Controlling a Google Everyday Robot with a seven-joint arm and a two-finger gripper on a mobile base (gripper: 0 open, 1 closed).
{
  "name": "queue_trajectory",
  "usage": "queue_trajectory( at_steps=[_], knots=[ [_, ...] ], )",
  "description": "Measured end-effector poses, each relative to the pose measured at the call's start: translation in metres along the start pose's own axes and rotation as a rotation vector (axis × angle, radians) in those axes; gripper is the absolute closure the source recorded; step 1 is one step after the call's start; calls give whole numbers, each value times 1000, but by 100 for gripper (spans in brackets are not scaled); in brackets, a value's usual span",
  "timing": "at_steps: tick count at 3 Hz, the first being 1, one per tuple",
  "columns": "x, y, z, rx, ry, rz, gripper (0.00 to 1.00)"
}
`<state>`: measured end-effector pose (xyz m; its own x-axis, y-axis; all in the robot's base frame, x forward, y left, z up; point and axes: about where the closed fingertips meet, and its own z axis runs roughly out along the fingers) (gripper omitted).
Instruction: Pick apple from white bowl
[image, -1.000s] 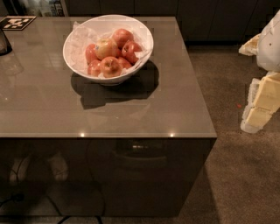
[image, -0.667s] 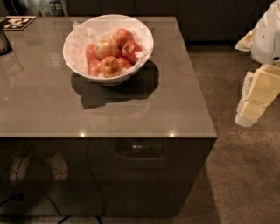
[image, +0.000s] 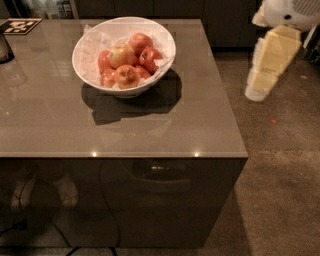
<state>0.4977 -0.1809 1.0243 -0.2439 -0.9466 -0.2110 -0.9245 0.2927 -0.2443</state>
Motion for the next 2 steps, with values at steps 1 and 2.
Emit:
queue_trajectory(
  at_steps=[1, 2],
  knots=[
    [-37, -20, -19, 39, -58, -66, 0],
    [-46, -29, -22, 77, -88, -68, 0]
  ],
)
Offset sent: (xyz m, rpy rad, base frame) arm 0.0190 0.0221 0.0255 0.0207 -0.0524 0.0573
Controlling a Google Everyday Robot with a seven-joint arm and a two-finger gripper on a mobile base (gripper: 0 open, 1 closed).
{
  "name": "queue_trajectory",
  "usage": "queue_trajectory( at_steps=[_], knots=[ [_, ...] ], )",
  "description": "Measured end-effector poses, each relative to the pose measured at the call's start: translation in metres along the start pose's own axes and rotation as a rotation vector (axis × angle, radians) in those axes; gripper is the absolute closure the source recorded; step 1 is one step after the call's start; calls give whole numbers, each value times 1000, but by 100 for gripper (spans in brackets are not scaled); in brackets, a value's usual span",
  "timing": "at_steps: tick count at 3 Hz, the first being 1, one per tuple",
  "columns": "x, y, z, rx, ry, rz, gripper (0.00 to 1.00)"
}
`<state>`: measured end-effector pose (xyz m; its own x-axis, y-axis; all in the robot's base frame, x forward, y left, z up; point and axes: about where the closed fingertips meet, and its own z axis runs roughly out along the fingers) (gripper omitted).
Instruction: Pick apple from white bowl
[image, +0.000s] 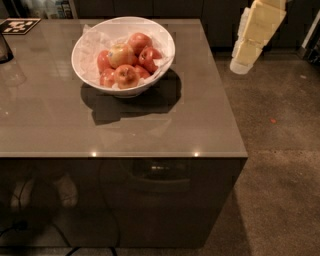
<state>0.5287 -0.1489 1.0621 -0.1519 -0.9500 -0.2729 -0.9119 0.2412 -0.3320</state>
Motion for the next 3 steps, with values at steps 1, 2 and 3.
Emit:
queue_trajectory(
  at_steps=[1, 2, 3],
  knots=[
    [-24, -5, 13, -22, -66, -9, 0],
    [-60, -11, 36, -107, -142, -30, 0],
    [-95, -25, 56, -152, -181, -64, 0]
  ],
)
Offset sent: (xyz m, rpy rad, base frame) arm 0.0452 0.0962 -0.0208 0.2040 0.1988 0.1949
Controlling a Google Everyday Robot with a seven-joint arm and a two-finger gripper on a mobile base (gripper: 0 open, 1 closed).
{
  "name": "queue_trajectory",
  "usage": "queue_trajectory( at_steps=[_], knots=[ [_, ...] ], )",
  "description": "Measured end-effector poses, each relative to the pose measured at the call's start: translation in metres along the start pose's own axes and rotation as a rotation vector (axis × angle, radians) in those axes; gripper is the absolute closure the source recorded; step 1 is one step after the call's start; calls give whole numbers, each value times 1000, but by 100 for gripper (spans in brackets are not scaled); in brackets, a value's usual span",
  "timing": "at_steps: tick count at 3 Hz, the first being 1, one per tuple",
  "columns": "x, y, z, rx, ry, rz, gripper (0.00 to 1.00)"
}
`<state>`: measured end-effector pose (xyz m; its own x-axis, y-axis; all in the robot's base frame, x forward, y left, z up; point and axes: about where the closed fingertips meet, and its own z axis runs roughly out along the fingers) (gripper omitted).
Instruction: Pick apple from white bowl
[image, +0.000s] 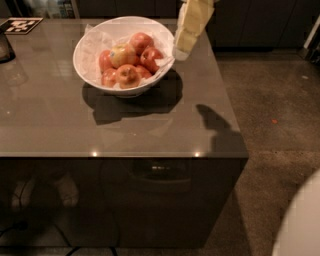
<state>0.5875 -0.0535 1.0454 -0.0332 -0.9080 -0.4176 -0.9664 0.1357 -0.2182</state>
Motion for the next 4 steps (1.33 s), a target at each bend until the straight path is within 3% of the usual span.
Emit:
queue_trajectory(
  at_steps=[2, 4],
  knots=[
    [-21, -19, 10, 39, -52, -33, 0],
    [-89, -61, 67, 28, -66, -178, 0]
  ],
)
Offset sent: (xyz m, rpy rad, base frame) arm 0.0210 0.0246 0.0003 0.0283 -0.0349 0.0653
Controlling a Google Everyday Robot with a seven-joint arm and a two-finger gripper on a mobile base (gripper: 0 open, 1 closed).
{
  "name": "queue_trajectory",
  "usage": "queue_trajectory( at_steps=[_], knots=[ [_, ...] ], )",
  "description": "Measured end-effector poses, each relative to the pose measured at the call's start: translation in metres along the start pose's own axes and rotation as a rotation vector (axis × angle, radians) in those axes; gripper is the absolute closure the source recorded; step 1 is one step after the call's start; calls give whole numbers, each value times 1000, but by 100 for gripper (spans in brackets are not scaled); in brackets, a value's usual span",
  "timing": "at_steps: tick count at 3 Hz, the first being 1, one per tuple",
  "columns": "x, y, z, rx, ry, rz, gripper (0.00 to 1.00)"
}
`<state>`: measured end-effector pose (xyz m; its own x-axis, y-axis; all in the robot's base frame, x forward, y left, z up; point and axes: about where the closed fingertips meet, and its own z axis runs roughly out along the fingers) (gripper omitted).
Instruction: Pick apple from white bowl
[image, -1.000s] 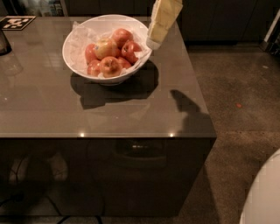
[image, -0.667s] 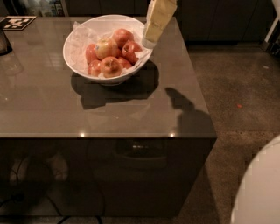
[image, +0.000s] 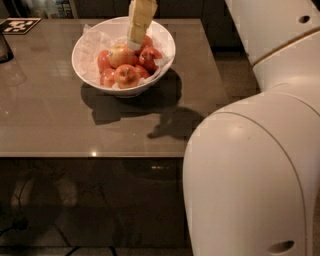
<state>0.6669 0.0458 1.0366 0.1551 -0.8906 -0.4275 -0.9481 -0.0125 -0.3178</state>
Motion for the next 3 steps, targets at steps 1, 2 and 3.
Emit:
queue_trajectory(
  at_steps=[1, 2, 3],
  knots=[
    [-4, -6, 3, 19, -16, -2, 0],
    [-7, -16, 20, 6, -66, 5, 0],
    [-10, -23, 39, -23, -99, 3, 0]
  ],
)
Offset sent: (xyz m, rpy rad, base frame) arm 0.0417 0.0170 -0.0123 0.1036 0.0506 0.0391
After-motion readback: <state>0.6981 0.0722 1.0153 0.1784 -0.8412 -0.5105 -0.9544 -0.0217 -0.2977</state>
